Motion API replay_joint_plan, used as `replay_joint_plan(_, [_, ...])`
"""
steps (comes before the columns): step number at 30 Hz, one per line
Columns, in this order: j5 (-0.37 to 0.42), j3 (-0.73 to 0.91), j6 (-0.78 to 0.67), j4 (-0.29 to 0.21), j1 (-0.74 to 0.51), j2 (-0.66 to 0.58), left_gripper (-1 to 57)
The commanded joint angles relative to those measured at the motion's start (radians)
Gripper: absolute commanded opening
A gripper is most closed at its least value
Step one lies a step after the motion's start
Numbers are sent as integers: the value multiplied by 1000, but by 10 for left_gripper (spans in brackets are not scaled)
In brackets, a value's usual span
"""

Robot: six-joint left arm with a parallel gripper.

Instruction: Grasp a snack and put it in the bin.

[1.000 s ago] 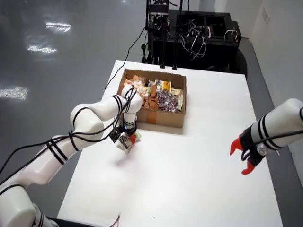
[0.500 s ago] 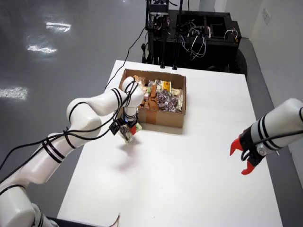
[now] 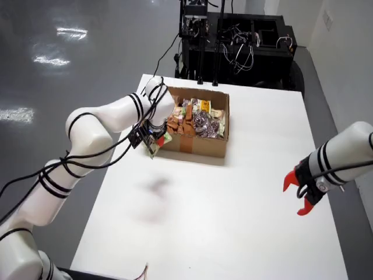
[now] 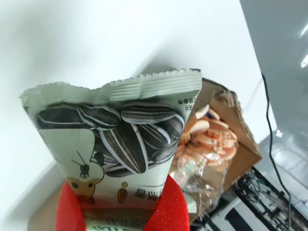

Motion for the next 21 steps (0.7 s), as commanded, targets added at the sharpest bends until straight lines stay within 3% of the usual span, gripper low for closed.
replay_joint_plan(1, [-2,-37,0,20,-8,-5,163])
replay_joint_plan(11, [-4,-194,284,62,-4,25,163])
replay_joint_plan(21, [-9,-582,600,72,23,224,162])
